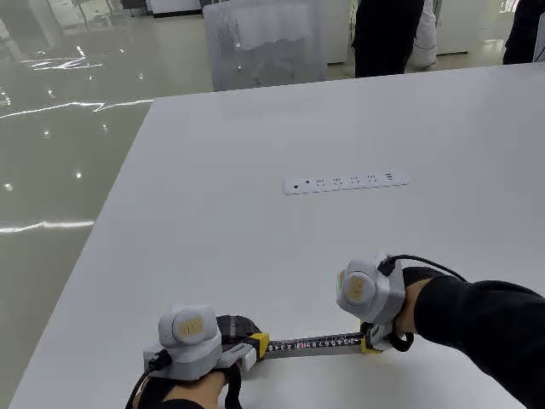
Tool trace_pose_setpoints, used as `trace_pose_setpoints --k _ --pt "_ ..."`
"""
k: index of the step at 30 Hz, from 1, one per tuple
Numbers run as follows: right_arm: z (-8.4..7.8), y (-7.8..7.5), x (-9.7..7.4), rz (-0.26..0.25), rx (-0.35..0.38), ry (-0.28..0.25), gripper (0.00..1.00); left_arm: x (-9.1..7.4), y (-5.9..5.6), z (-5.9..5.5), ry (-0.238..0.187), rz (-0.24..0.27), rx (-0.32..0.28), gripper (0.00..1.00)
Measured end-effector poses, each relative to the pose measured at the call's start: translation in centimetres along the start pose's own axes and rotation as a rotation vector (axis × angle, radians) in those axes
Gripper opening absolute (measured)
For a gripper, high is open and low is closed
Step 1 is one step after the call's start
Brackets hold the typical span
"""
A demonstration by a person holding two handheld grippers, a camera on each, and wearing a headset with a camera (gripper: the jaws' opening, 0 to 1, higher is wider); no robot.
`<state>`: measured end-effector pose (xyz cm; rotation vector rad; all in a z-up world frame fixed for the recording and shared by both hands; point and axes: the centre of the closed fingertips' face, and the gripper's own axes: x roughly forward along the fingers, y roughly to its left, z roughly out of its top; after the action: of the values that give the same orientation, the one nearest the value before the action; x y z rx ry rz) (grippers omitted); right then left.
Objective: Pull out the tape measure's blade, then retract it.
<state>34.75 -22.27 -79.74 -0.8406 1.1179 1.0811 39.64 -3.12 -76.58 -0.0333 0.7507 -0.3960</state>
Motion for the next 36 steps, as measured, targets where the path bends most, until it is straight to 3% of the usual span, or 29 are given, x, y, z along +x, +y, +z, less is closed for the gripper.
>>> trace_pose_setpoints --k 36 --pt "1.1 0.0 0.3 0.002 0.0 -0.003 0.08 0.0 0.0 0.0 -0.002 -0.002 -0.002 0.59"
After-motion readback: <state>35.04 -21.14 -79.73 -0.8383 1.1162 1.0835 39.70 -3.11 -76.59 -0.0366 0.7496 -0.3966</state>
